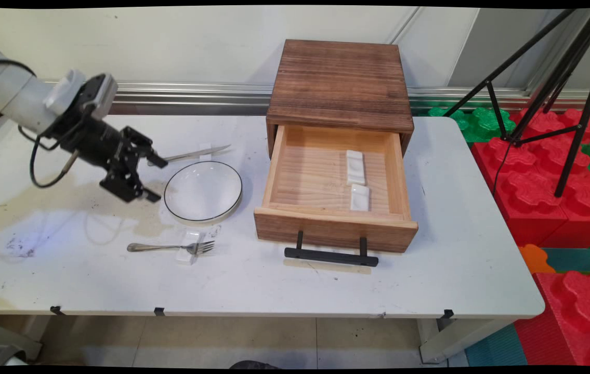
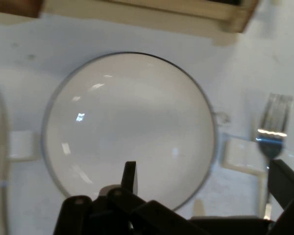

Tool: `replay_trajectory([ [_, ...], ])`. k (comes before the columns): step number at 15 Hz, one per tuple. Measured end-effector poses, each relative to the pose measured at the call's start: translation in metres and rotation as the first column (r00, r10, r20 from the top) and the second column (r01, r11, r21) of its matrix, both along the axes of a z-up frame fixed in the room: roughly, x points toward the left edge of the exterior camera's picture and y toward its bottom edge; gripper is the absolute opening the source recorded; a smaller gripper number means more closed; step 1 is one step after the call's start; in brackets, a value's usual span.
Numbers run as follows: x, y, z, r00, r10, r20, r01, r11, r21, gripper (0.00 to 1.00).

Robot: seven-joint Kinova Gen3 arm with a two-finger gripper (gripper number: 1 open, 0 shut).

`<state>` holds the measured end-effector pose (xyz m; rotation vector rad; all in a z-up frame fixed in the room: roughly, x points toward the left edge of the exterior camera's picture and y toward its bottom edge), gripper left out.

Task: Pick up the knife from the left of the white plate

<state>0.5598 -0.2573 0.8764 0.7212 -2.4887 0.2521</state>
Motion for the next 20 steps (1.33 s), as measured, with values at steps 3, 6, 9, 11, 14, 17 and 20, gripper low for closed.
replay_trajectory([
  [3, 0.011, -0.016, 0.003, 0.999, 0.054, 0.007, -0.054, 0.998, -0.024, 1.0],
  [6, 0.018, -0.033, -0.003, 0.995, 0.103, 0.015, -0.102, 0.994, -0.041, 1.0],
  [9, 0.025, -0.046, -0.014, 0.989, 0.144, 0.02, -0.143, 0.989, -0.047, 1.0],
  [11, 0.031, -0.056, -0.027, 0.984, 0.175, 0.028, -0.173, 0.984, -0.047, 1.0],
  [14, 0.038, -0.068, -0.041, 0.978, 0.206, 0.035, -0.205, 0.978, -0.044, 1.0],
  [17, 0.044, -0.076, -0.051, 0.968, 0.248, 0.037, -0.247, 0.968, -0.04, 1.0],
  [20, 0.049, -0.083, -0.056, 0.953, 0.301, 0.034, -0.3, 0.953, -0.035, 1.0],
])
